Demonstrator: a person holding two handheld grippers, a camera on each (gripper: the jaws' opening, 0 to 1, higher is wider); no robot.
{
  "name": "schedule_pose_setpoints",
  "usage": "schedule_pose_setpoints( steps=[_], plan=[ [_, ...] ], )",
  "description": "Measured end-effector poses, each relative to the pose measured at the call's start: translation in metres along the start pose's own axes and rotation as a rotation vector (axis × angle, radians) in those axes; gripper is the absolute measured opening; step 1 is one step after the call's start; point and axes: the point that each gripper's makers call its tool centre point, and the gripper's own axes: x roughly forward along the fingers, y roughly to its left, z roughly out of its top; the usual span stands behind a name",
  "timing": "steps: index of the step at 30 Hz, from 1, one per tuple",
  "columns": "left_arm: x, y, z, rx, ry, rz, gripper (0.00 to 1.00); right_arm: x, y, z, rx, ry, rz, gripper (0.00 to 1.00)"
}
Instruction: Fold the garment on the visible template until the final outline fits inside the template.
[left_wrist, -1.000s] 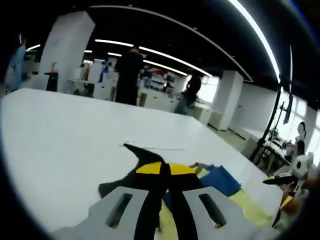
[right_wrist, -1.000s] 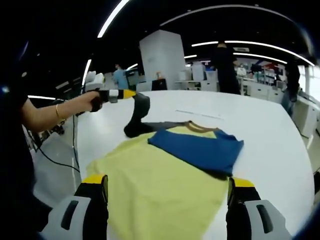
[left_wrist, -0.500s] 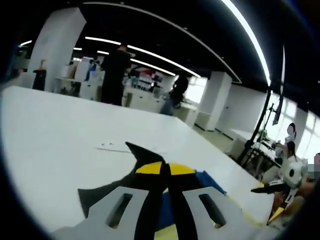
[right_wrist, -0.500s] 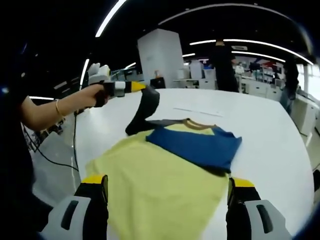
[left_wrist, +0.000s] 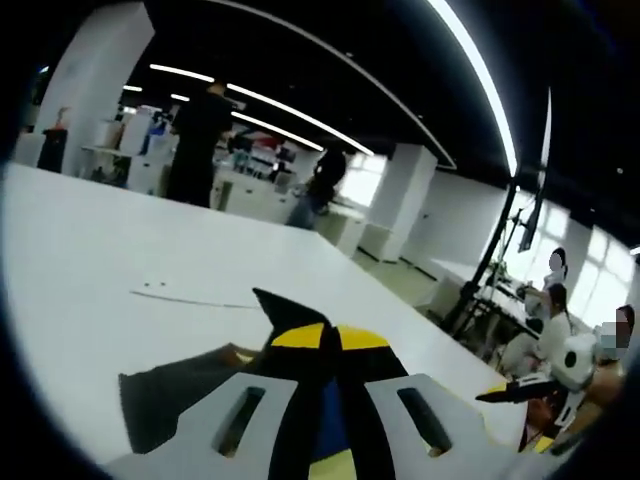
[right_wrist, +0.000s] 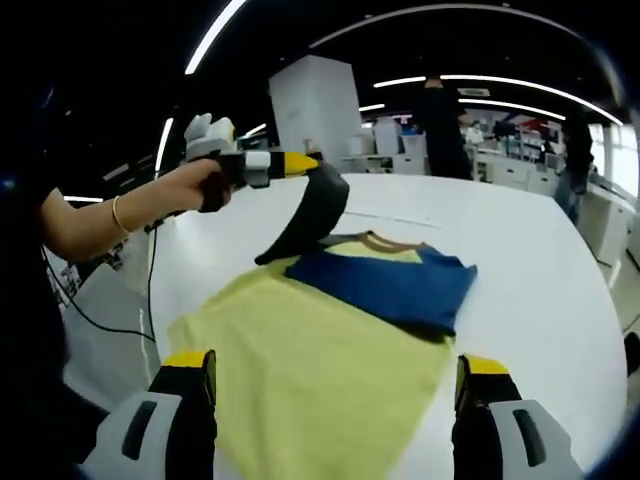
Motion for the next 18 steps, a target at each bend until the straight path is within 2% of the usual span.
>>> schedule_pose_setpoints(
  steps=[9,18],
  plan=[
    [0.023,-0.025,-0.010,-0.008,0.007,-0.057,0.00,0.000,-0.003,-0.004,0.007,0.008,-0.009,0.99],
    [0.042,-0.046,-0.027,0.001,0.043,-0.108,0.00,-0.001,-0.004,-0.008,0.016,0.014,-0.013,0.99]
  ],
)
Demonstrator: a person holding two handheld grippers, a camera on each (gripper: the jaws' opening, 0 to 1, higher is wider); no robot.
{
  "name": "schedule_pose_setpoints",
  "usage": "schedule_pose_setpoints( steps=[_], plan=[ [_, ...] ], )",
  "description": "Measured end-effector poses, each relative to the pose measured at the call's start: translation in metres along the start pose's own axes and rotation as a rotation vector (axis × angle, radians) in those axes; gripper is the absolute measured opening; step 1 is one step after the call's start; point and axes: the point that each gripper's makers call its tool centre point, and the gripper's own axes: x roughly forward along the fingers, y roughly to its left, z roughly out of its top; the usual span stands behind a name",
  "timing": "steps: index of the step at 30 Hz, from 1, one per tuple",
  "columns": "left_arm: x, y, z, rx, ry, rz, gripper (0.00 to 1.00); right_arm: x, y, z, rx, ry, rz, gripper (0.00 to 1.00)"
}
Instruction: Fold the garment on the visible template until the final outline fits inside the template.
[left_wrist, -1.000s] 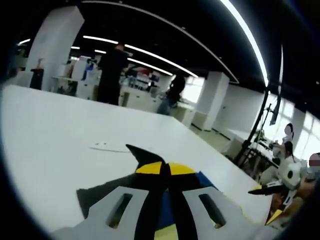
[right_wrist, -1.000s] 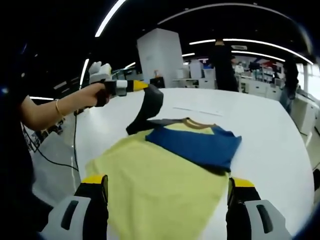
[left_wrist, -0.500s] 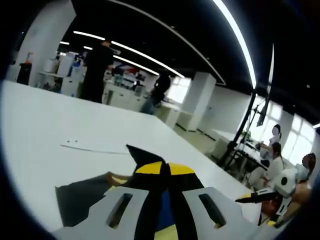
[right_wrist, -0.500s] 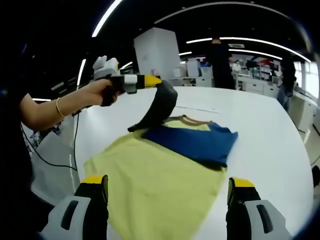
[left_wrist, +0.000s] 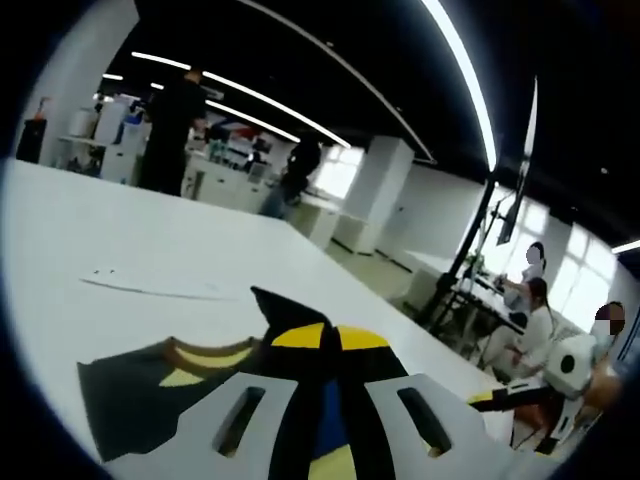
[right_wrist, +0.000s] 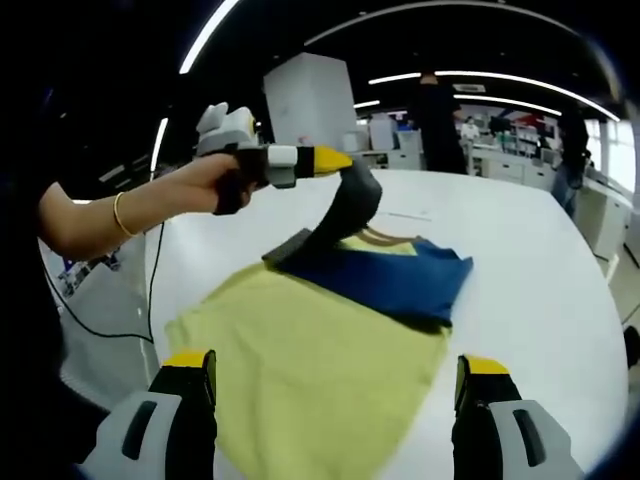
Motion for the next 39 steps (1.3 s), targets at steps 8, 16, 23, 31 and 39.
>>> schedule_pose_setpoints(
  steps=[8,16,23,31,39],
  plan=[
    [0.019,-0.021,-0.025,0.022,0.065,-0.048,0.00,0.000,-0.001,-0.002,0.007,0.004,-0.003,0.99],
    [0.036,-0.032,-0.054,0.031,0.134,-0.062,0.00,0.002,-0.001,-0.003,0.012,0.002,-0.002,0.99],
    [0.050,-0.032,-0.081,0.033,0.198,-0.058,0.00,0.001,-0.002,-0.008,0.024,0.004,-0.004,0.99],
    [0.059,-0.035,-0.109,0.038,0.269,-0.065,0.00,0.002,-0.003,-0.010,0.031,0.005,-0.001,0.99],
    [0.057,-0.045,-0.124,0.047,0.305,-0.135,0.06,0.007,0.002,-0.009,0.027,0.002,0.018,0.99]
  ],
)
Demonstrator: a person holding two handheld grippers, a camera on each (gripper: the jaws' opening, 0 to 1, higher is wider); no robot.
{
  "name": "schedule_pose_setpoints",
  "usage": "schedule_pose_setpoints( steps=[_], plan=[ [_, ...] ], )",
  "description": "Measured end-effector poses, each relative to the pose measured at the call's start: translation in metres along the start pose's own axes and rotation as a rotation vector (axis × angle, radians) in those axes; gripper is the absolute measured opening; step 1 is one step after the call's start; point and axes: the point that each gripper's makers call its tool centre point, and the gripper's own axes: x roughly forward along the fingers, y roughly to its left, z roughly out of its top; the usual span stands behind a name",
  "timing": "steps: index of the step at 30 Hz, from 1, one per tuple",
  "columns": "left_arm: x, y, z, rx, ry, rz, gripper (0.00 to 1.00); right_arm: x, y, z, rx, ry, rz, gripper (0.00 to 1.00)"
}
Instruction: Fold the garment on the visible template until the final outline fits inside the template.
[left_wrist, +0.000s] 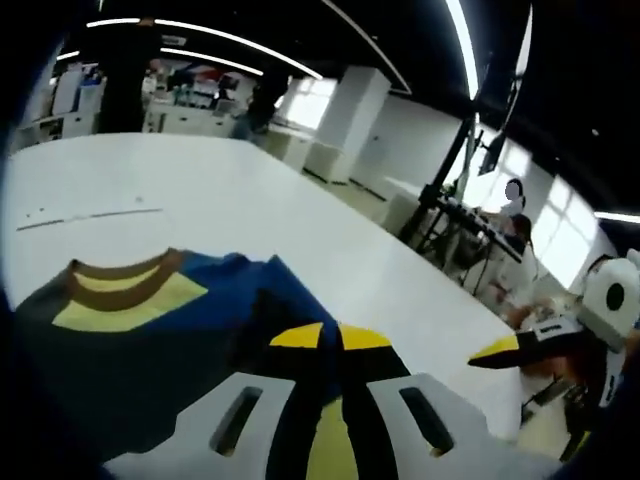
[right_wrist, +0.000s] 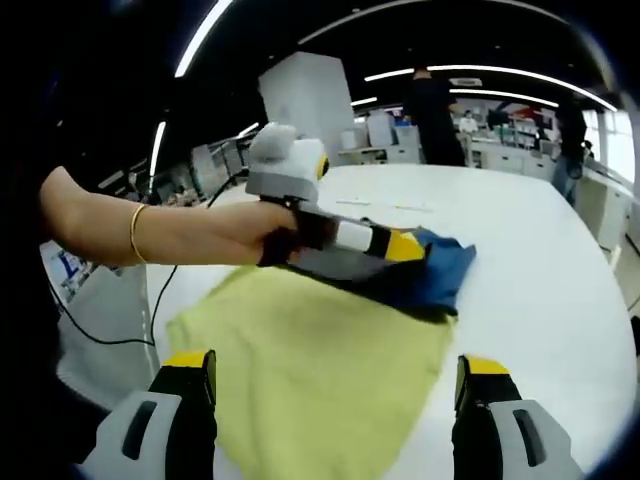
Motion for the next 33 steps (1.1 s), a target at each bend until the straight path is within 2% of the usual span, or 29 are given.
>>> schedule_pose_setpoints(
  steps=[5,7,13,17,23,33],
  plan=[
    [-0.004,-0.009,0.000,0.083,0.003,-0.029,0.26,0.001,0.002,0.001,-0.007,0.002,0.010,0.99],
    [-0.007,-0.010,0.001,0.089,-0.001,-0.033,0.33,0.001,0.003,0.001,-0.012,0.003,0.012,0.99],
    [-0.022,-0.010,0.008,0.167,-0.029,-0.025,0.69,0.000,0.009,-0.002,-0.040,0.037,0.046,0.99],
    [-0.038,-0.010,0.013,0.195,-0.043,-0.026,0.85,0.000,0.011,-0.004,-0.059,0.055,0.063,0.99],
    [-0.067,-0.010,0.015,0.205,-0.064,-0.046,0.99,-0.001,0.018,-0.005,-0.096,0.083,0.100,0.99],
    [-0.116,-0.005,-0.004,0.233,-0.046,-0.036,0.99,-0.006,0.031,-0.002,-0.152,0.109,0.156,0.99]
  ],
)
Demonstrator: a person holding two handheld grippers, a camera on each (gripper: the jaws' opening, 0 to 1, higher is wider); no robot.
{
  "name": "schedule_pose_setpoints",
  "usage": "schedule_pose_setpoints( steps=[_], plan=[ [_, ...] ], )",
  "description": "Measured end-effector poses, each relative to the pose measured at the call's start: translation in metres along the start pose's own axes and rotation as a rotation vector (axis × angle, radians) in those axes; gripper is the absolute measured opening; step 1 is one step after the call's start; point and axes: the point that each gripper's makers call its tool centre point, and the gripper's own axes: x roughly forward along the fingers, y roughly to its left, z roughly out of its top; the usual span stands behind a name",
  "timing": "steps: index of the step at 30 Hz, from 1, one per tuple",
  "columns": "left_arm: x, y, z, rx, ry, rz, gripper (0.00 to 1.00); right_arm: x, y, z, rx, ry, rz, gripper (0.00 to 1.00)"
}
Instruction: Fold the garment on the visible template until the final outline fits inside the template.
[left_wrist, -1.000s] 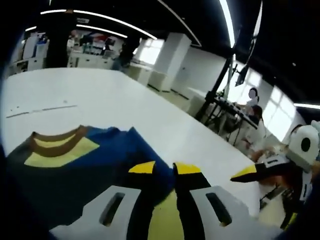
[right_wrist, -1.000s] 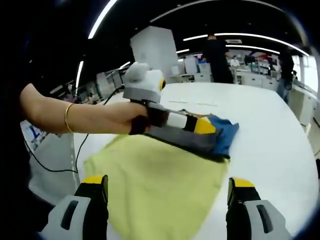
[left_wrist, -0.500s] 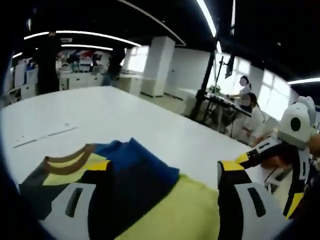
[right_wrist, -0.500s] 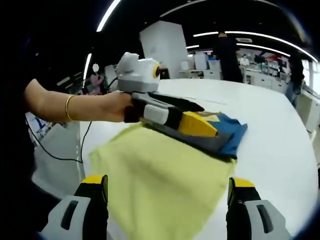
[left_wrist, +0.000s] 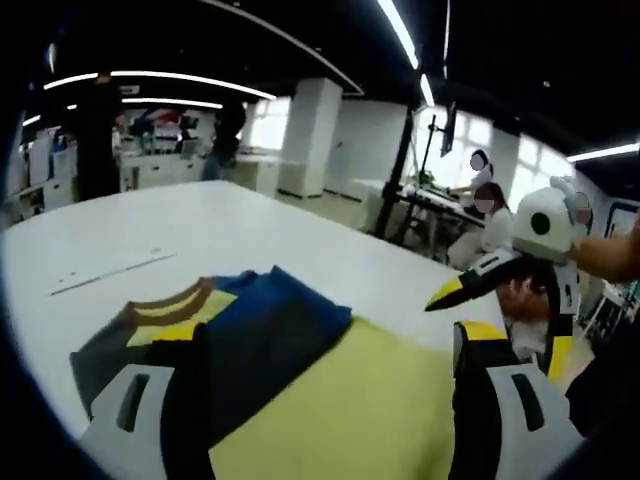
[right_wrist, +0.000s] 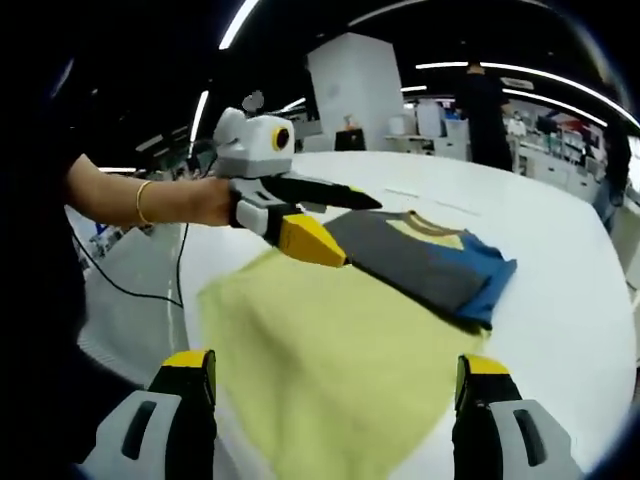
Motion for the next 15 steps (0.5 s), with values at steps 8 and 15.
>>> schedule_pose_setpoints(
  steps=[8,15],
  plan=[
    [-0.047,-0.006,-0.027,0.023,0.050,0.005,0.99,-0.005,0.011,-0.008,-0.044,0.043,0.038,0.99],
    [-0.083,-0.010,-0.046,0.020,0.079,0.020,0.99,-0.009,0.020,-0.021,-0.072,0.084,0.060,0.99]
  ],
)
